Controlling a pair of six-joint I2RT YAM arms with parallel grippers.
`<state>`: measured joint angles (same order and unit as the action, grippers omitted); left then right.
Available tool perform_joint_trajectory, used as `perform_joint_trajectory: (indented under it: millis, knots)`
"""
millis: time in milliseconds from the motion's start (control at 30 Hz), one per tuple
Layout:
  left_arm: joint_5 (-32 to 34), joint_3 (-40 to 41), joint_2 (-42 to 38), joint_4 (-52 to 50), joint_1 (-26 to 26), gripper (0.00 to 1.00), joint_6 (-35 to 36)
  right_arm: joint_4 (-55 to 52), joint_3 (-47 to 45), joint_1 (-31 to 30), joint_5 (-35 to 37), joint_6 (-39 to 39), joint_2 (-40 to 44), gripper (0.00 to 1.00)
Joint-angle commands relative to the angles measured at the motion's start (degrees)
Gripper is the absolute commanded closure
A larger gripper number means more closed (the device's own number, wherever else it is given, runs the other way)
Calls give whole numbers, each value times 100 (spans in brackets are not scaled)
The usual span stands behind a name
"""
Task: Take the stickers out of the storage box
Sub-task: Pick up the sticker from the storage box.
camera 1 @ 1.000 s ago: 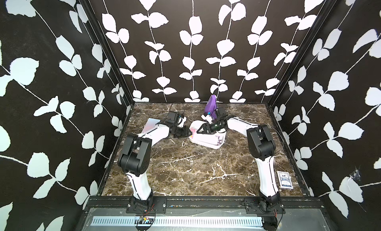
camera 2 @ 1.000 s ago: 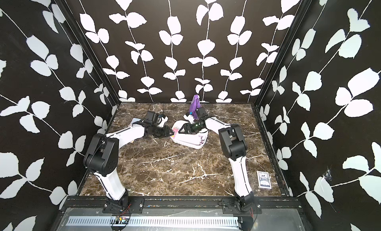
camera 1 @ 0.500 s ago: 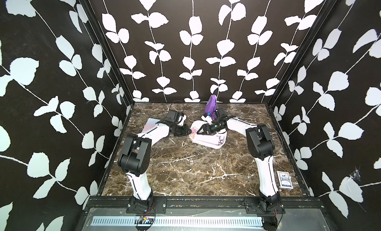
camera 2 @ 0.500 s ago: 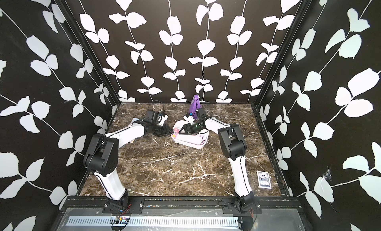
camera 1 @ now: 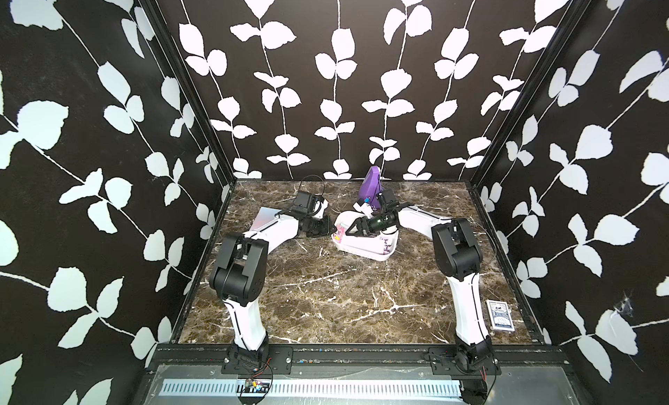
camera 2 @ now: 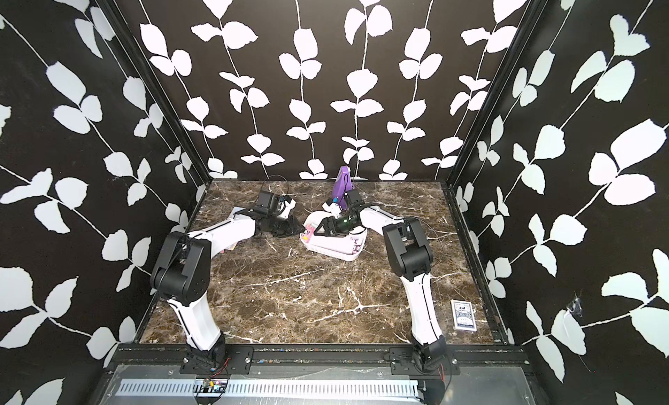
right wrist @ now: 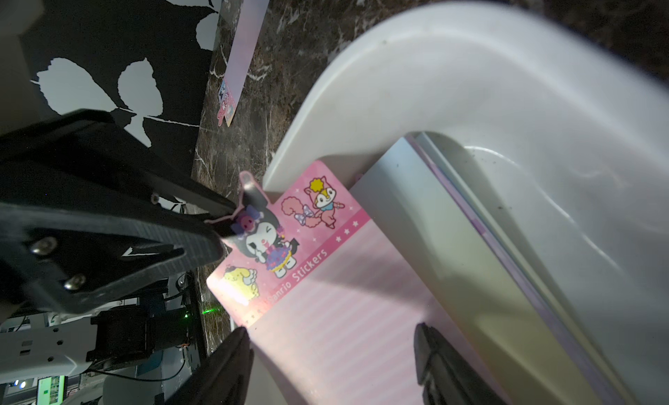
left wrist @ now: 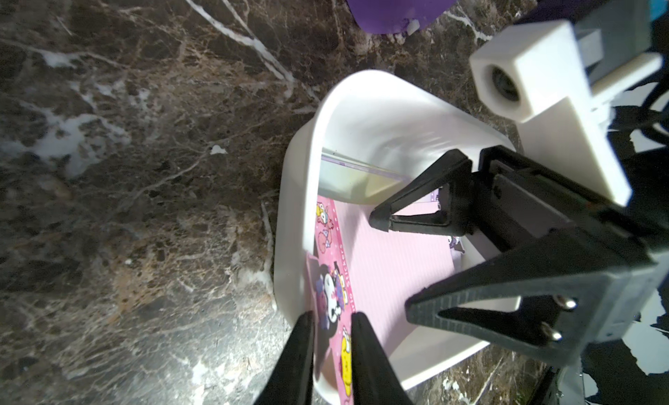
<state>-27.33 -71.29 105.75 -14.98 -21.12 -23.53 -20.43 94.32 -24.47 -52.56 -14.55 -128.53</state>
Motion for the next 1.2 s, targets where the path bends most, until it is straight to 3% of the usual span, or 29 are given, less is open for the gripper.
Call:
perform_joint_trajectory:
  millis: [0, 233, 633, 1033, 1167]
  knots:
    - [-21, -139, -9, 66, -14, 82, -20, 13, -45, 12, -25, 74, -36, 28]
    - [-70, -149, -37, 68, -12, 100, -9, 21, -18, 13, -4, 49, -58, 28]
    - [-175, -261, -113, 70, -15, 100, -58, 37, -203, 65, 344, 10, 293, 27]
    - [-285, -526, -185, -60, -14, 100, -56, 428, -732, 105, 952, -353, 1373, 27]
    - [-332, -575, -256, -197, -14, 100, 38, 788, -1341, 104, 1202, -565, 1874, 27]
